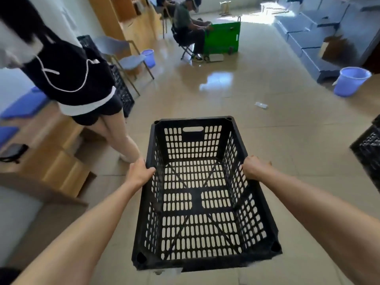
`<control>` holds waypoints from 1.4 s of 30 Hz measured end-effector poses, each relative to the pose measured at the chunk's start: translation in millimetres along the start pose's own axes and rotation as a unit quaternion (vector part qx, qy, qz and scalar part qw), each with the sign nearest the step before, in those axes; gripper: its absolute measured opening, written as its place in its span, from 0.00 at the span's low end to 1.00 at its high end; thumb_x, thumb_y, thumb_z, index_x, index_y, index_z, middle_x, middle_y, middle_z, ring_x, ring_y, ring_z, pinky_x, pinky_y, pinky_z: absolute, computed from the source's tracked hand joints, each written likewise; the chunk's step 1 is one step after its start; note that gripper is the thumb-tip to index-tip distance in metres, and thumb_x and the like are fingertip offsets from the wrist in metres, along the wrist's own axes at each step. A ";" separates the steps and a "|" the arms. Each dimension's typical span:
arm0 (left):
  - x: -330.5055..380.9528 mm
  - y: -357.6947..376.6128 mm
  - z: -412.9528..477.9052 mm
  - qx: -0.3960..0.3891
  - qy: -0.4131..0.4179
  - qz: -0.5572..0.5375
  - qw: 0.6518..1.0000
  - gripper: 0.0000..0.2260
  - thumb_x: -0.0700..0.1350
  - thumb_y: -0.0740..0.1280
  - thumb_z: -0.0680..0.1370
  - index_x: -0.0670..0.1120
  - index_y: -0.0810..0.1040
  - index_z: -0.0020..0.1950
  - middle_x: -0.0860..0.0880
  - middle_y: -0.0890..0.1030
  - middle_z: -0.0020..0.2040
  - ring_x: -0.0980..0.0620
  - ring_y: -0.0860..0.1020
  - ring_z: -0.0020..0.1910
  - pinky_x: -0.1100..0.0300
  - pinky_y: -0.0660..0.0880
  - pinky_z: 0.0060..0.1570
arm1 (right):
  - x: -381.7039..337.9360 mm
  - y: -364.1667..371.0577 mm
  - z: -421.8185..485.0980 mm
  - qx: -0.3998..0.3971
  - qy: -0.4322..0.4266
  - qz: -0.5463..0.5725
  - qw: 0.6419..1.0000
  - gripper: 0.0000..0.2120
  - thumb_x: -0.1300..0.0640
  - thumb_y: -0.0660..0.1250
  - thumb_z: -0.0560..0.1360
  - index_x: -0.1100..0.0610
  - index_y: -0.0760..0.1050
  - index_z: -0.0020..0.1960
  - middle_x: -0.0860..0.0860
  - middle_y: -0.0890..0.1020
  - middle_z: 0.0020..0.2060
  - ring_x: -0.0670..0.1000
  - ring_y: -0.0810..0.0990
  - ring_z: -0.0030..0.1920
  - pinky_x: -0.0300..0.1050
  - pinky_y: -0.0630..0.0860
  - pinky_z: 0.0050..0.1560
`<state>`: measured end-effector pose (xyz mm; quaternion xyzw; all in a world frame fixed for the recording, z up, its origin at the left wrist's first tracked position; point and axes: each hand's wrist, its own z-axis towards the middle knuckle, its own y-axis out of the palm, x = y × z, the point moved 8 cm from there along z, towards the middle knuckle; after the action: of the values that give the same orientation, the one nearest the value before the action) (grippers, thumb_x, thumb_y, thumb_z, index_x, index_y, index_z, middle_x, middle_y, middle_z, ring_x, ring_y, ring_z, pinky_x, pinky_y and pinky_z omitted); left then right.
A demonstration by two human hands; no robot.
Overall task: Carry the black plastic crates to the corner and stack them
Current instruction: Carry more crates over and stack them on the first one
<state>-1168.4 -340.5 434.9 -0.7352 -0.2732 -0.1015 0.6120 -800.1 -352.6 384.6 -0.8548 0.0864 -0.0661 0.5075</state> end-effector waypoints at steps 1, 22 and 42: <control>-11.8 -9.5 -7.3 0.020 -0.018 0.001 1.000 0.09 0.44 0.68 0.76 0.42 0.71 0.50 0.45 0.77 0.46 0.47 0.76 0.45 0.53 0.75 0.43 | -13.3 -6.9 3.8 0.010 -0.029 -0.017 0.999 0.13 0.62 0.53 0.81 0.65 0.70 0.61 0.57 0.75 0.58 0.55 0.75 0.52 0.50 0.73 0.57; -399.1 -186.0 -415.6 0.215 -0.448 -0.002 0.868 0.15 0.55 0.71 0.69 0.50 0.66 0.35 0.51 0.75 0.34 0.49 0.75 0.35 0.58 0.66 0.34 | -497.1 24.7 -262.6 0.113 -0.545 -0.231 0.798 0.15 0.58 0.56 0.80 0.60 0.73 0.63 0.54 0.76 0.51 0.54 0.76 0.49 0.48 0.68 0.44; -663.4 -415.4 -642.2 0.439 -0.544 0.021 0.715 0.12 0.52 0.67 0.76 0.44 0.71 0.44 0.47 0.76 0.41 0.44 0.74 0.40 0.55 0.66 0.36 | -864.6 58.4 -590.0 0.156 -0.697 -0.077 0.695 0.10 0.52 0.58 0.79 0.59 0.71 0.50 0.54 0.76 0.41 0.55 0.73 0.38 0.47 0.67 0.40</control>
<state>-1818.6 -1095.9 612.7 -0.3178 -0.5577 0.4600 0.6135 -1767.3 -699.5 592.4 -0.5680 -0.3698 0.4978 0.5411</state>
